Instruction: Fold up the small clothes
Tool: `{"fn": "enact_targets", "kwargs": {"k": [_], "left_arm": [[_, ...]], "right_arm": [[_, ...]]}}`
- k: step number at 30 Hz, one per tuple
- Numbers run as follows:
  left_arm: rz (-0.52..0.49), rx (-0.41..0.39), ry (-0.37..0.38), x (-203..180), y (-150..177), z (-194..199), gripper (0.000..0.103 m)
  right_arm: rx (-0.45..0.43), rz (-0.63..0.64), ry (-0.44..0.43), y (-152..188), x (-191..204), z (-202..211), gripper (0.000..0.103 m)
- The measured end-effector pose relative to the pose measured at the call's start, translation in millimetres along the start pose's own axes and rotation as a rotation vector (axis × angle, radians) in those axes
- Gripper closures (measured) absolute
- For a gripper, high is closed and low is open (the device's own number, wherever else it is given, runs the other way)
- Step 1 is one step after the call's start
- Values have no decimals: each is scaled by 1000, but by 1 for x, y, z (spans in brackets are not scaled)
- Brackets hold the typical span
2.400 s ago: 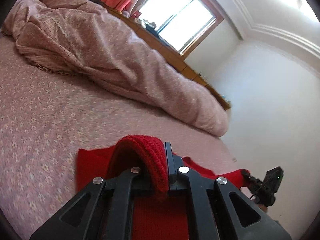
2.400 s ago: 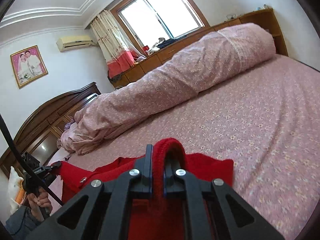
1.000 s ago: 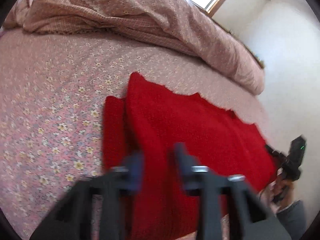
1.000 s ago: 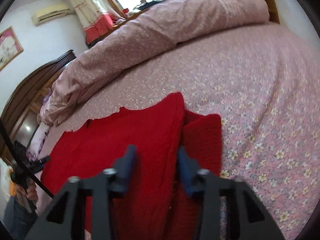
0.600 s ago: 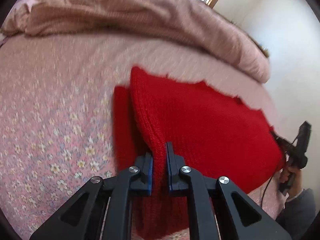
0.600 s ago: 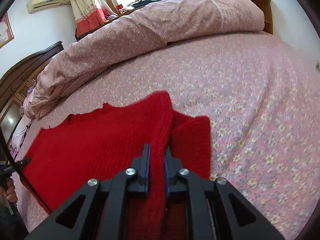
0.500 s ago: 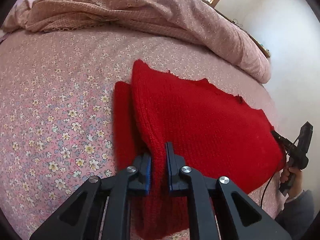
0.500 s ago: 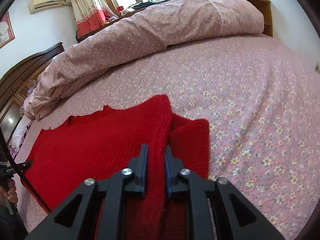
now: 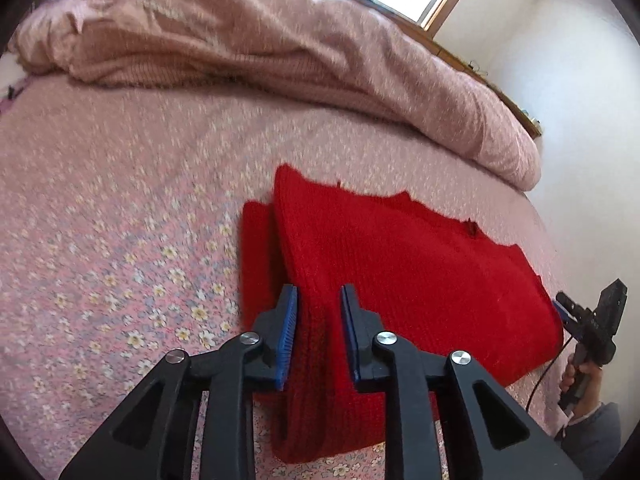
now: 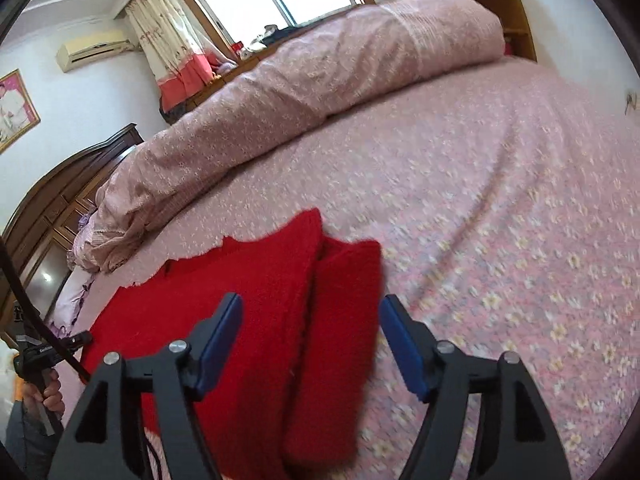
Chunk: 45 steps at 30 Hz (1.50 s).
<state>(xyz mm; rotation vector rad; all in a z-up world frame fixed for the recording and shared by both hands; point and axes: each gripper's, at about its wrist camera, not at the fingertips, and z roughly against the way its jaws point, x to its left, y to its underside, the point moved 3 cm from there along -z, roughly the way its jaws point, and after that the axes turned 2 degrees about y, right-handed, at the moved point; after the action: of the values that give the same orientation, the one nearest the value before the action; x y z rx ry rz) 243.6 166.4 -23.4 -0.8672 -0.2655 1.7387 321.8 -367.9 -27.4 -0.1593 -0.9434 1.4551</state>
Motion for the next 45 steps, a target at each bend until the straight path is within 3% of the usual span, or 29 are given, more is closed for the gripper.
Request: {"fn": "enact_targets", "kwargs": {"k": [4, 11, 15, 26, 28, 29, 30, 32, 36, 41, 45], "left_arm": [[-20, -37, 9, -9, -1, 5, 84], [-30, -10, 3, -17, 5, -13, 84], [-28, -17, 19, -18, 4, -13, 84], [-29, -14, 37, -18, 7, -10, 84], [-31, -18, 47, -21, 8, -8, 84], [-31, -23, 55, -23, 8, -7, 84], [-33, -26, 63, -27, 9, -6, 84], [-37, -24, 74, -37, 9, -5, 84], [-62, -20, 133, -81, 11, -4, 84], [-102, 58, 213, -144, 22, -29, 90], [-195, 104, 178, -193, 40, -58, 94]], "right_arm": [[107, -67, -82, 16, -16, -4, 22], [231, -194, -309, 28, -23, -8, 18], [279, -149, -318, 29, -6, -26, 16], [297, -176, -356, 12, 12, -58, 15], [302, -168, -339, 14, 12, -58, 23], [311, -177, -334, 15, 9, -60, 42], [327, -198, -346, 18, 5, -62, 68], [333, -246, -381, 20, -1, -65, 72], [306, -174, -337, 13, 13, -58, 77], [279, -166, -337, 5, 15, -48, 79], [275, -161, -325, 4, 15, -45, 79]]}}
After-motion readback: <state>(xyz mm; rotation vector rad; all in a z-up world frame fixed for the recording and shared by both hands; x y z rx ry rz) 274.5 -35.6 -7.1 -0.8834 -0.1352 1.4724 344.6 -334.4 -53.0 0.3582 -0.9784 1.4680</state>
